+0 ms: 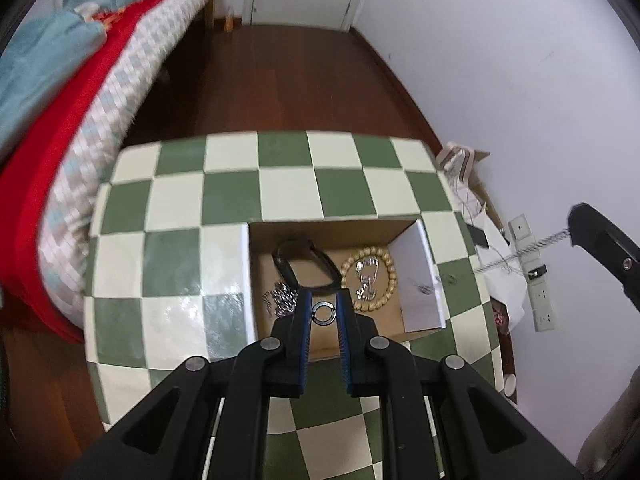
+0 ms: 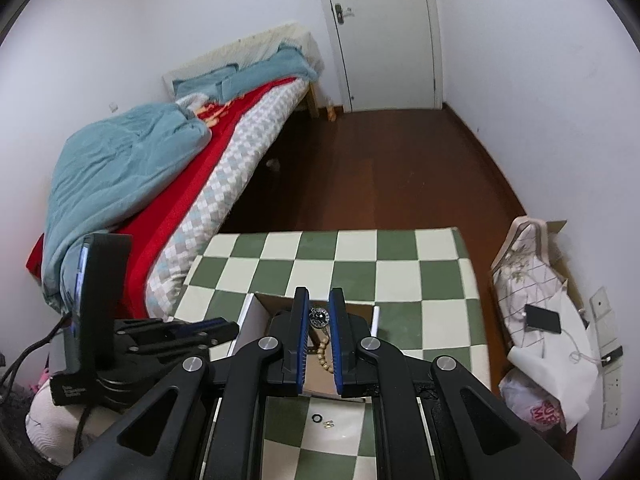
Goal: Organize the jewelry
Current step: 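Lower the necklace and ring into the white box and open both tools, then lift both tools out of the box toward the remaining ring and earring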
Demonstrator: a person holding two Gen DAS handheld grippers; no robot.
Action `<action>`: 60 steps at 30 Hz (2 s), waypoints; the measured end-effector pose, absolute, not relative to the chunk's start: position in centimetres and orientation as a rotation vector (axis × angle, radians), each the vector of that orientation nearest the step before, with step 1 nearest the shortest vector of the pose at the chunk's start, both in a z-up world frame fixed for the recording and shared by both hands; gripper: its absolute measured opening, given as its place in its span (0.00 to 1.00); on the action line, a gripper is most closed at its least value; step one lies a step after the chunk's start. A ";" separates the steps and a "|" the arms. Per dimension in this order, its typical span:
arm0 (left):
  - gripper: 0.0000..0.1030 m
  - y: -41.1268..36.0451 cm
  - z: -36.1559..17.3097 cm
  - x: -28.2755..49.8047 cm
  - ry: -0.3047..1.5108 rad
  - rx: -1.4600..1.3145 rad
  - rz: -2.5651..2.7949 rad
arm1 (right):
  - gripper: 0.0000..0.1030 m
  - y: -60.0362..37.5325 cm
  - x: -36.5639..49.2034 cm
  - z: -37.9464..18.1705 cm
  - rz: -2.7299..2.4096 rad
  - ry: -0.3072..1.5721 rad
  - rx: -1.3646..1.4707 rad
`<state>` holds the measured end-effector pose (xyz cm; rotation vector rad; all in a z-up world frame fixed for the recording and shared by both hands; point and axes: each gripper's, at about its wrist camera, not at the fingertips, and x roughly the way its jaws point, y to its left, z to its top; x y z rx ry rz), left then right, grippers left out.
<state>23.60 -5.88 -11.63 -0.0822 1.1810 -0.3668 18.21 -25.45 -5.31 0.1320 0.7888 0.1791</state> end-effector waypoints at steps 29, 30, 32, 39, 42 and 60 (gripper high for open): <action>0.99 -4.4 -12.9 25.4 1.136 0.034 -0.113 | 0.70 -26.7 23.7 -12.9 0.057 1.035 0.075; 0.99 -4.2 -12.7 25.1 1.113 0.048 -0.097 | 0.87 -26.5 23.5 -13.0 0.047 1.037 0.060; 0.99 -3.9 -12.5 24.6 1.080 0.065 -0.067 | 0.97 -26.0 22.8 -13.5 0.024 1.039 0.024; 0.99 -2.6 -12.3 22.6 1.020 0.081 0.002 | 1.00 -24.9 20.7 -15.9 -0.034 1.068 0.010; 0.99 -2.2 -11.7 21.4 0.995 0.087 0.013 | 1.00 -24.7 19.7 -16.3 -0.045 1.058 0.026; 0.99 -1.4 -4.4 11.7 0.787 0.101 0.042 | 1.00 -22.5 10.9 -8.7 -0.097 0.840 0.014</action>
